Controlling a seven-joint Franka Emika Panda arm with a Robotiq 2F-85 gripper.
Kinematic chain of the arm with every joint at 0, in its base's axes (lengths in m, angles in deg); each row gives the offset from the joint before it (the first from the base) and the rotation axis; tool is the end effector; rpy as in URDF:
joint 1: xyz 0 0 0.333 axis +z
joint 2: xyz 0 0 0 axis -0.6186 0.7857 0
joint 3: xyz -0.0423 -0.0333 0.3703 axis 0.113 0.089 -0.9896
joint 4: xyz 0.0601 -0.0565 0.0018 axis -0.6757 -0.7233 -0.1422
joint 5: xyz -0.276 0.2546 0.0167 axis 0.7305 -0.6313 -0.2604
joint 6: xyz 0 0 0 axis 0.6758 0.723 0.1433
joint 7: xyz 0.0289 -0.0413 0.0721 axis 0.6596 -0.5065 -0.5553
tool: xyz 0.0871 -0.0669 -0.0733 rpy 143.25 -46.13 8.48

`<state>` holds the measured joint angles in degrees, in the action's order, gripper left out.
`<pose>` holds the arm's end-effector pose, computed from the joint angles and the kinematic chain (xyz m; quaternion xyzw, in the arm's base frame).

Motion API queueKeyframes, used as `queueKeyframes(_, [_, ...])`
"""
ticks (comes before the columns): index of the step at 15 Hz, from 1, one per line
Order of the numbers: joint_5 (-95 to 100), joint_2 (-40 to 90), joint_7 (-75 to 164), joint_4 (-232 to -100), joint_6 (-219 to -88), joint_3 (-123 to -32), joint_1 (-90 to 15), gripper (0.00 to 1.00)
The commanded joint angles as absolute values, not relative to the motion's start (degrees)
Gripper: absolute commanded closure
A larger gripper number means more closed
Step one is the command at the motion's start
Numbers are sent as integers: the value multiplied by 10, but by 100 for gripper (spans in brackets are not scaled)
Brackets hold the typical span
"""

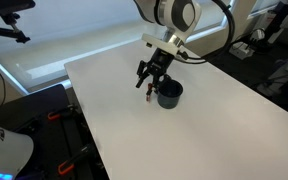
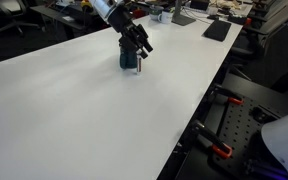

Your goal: Remove the marker from the cup

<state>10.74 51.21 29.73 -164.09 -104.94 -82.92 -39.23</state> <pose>0.6020 -0.0221 0.2054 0.9054 0.1168 -0.4058 0.0451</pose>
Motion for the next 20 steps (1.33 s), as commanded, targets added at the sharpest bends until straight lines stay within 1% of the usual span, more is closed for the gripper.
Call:
queueKeyframes(1, [106,514,296,-1639,-1048,-827,-390,43])
queueKeyframes(20, [106,514,296,-1639,-1048,-827,-390,43])
